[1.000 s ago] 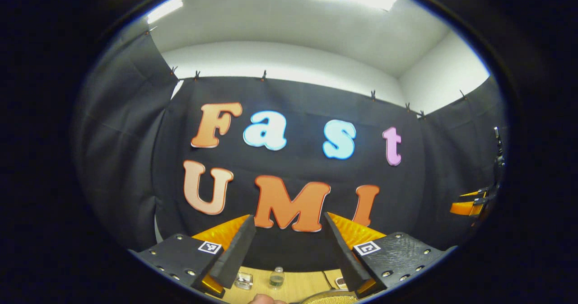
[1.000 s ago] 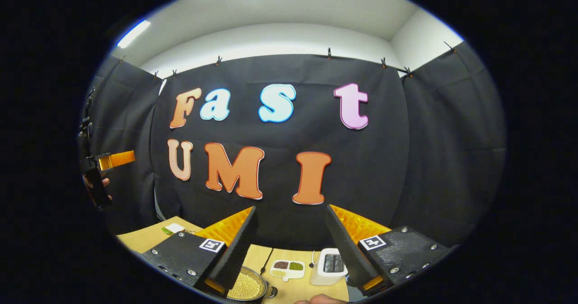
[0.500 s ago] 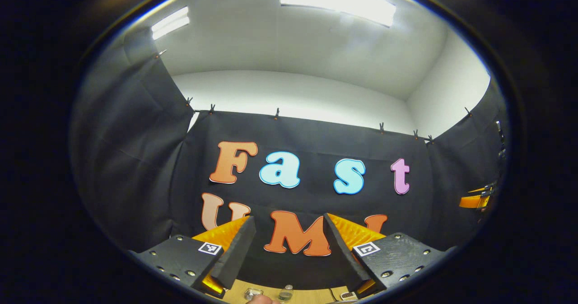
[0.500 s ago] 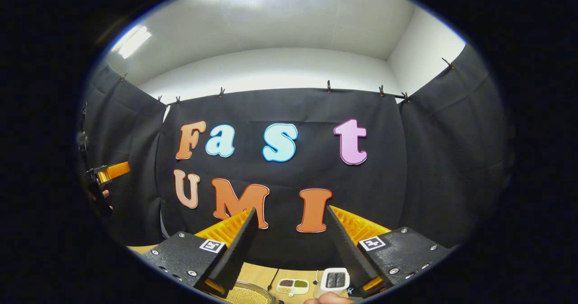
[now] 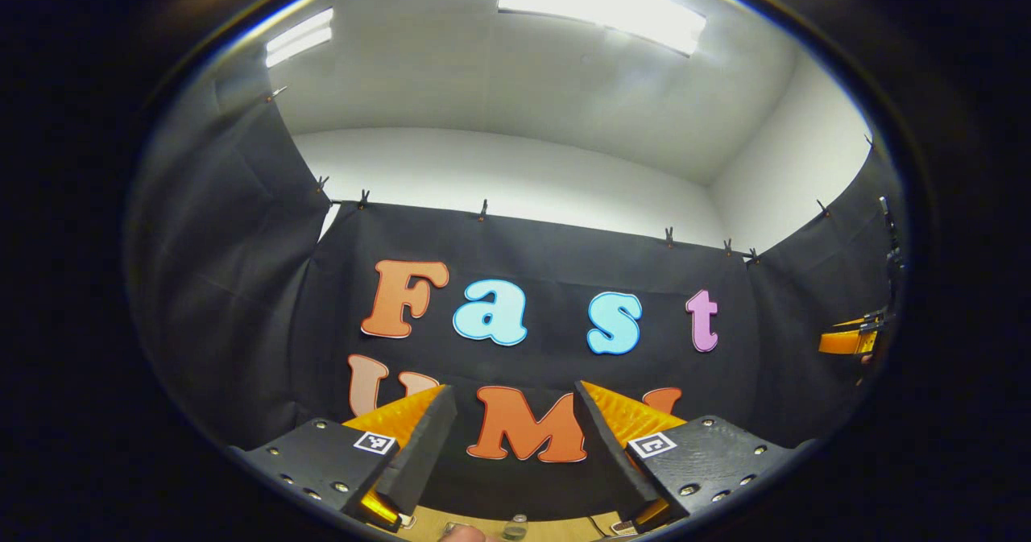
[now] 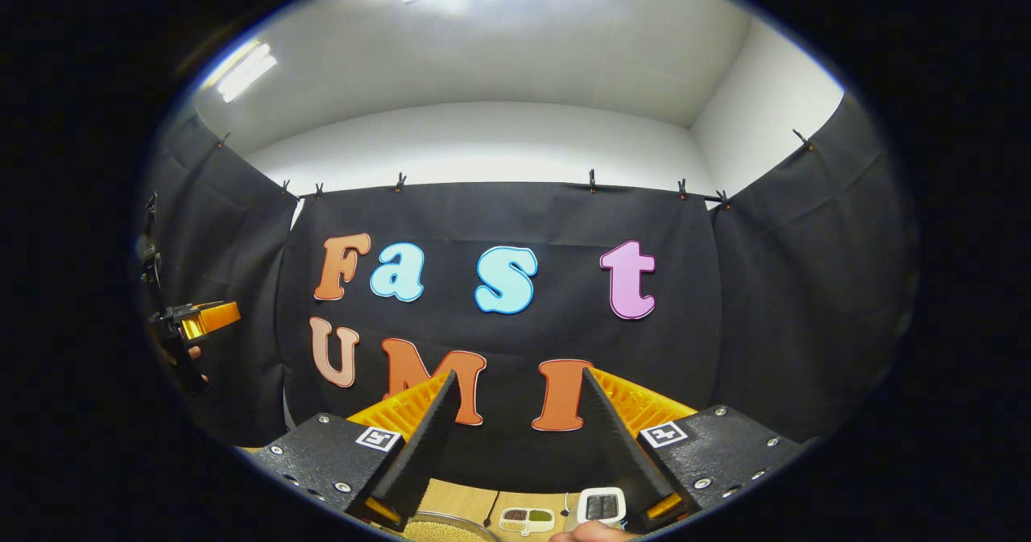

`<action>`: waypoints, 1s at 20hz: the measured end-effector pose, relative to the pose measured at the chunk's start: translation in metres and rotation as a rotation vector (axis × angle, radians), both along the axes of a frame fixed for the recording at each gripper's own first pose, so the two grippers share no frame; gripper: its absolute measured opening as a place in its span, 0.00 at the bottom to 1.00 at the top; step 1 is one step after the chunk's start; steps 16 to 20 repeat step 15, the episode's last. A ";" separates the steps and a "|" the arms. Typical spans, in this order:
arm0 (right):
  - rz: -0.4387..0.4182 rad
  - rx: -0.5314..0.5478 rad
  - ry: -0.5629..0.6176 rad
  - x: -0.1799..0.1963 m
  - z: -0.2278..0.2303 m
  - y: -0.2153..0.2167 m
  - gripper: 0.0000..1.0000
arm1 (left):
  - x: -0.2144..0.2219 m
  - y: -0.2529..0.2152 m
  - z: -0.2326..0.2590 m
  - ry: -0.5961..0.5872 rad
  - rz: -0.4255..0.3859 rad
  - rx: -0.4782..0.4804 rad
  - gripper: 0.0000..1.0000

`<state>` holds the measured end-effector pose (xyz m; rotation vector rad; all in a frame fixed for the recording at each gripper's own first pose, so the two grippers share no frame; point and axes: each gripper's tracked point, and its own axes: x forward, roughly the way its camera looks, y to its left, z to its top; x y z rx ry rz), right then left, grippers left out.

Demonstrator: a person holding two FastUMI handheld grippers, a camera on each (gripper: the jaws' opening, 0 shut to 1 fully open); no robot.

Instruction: First push the handle of the pot to place it horizontally, then grasp the pot with both hands and set it on the induction cooktop.

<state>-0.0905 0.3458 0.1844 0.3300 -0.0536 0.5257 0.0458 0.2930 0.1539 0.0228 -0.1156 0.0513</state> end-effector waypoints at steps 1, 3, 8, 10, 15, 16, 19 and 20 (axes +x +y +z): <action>-0.004 -0.004 -0.005 -0.002 0.001 0.001 0.93 | 0.001 0.000 0.001 -0.006 -0.005 0.000 0.87; -0.014 -0.014 -0.009 -0.004 0.006 0.003 0.93 | 0.000 0.000 0.004 -0.018 -0.015 -0.003 0.87; -0.019 0.006 -0.036 -0.014 0.019 0.006 0.93 | 0.001 0.005 0.016 -0.070 -0.017 -0.016 0.87; -0.023 0.014 -0.055 -0.014 0.026 0.010 0.93 | 0.004 0.009 0.018 -0.083 -0.010 -0.023 0.86; -0.057 -0.001 -0.080 -0.014 0.031 0.016 0.93 | 0.009 0.015 0.017 -0.094 -0.010 -0.013 0.87; -0.057 -0.001 -0.080 -0.014 0.031 0.016 0.93 | 0.009 0.015 0.017 -0.094 -0.010 -0.013 0.87; -0.057 -0.001 -0.080 -0.014 0.031 0.016 0.93 | 0.009 0.015 0.017 -0.094 -0.010 -0.013 0.87; -0.057 -0.001 -0.080 -0.014 0.031 0.016 0.93 | 0.009 0.015 0.017 -0.094 -0.010 -0.013 0.87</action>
